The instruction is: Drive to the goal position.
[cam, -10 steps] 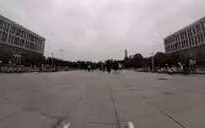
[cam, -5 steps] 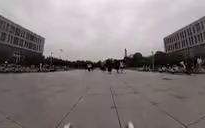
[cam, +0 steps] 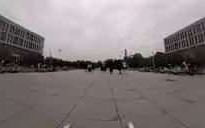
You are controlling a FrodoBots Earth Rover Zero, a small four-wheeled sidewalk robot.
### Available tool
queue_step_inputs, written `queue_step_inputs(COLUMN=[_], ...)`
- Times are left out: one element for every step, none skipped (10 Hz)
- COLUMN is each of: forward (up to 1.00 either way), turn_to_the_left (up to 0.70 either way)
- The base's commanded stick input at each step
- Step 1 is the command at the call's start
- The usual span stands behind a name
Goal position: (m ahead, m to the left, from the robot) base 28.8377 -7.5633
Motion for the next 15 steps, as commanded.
queue_step_inputs(forward=[0.70,0.70,0.70,0.70,0.70,0.70,0.70,0.70,0.70,0.70,0.70,0.70,0.70,0.70,0.70], turn_to_the_left=[0.04,0.02,0.00,0.00,0.00,0.00,0.00,0.00,0.00,0.00,0.00,0.00,0.00,0.00,0.00])
